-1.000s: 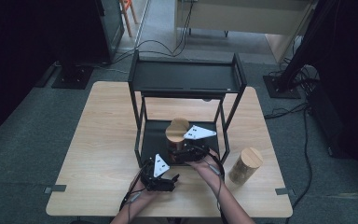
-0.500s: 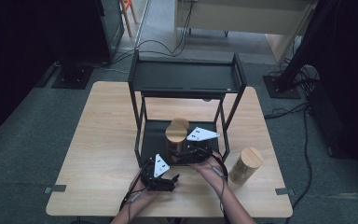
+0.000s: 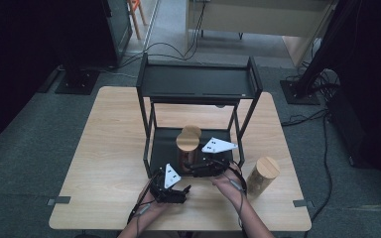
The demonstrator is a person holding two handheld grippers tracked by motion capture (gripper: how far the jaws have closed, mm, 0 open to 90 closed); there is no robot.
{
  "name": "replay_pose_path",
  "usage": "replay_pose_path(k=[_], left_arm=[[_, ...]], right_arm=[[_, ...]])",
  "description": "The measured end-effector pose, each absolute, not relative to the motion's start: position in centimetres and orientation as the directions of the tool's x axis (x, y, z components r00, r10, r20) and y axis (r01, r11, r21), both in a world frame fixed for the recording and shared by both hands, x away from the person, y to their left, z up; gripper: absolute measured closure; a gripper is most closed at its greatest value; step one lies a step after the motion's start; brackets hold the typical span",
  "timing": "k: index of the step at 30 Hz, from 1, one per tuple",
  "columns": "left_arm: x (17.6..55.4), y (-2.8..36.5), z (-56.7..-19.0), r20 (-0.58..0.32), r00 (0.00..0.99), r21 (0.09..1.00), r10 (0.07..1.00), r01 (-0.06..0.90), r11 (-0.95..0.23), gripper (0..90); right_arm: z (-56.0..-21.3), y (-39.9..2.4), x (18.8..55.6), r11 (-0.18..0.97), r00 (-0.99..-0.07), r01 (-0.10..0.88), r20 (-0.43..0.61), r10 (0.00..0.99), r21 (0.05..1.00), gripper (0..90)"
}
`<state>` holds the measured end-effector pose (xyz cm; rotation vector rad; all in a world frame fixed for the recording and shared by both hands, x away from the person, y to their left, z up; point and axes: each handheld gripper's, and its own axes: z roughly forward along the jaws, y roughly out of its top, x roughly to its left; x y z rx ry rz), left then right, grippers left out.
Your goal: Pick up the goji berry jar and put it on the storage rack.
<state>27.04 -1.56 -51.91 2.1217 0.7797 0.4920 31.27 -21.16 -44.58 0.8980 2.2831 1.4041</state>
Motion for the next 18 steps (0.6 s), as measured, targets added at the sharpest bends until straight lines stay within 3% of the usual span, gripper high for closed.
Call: replay_pose_path(k=[18], left_arm=[[27.0,-1.6,-51.9,0.089,0.734,0.791,0.673,0.358,-0.496,12.8]], right_arm=[[-44.8,-22.4,30.3,0.327,-0.771,0.348,0.069,0.633,0.879,20.7]])
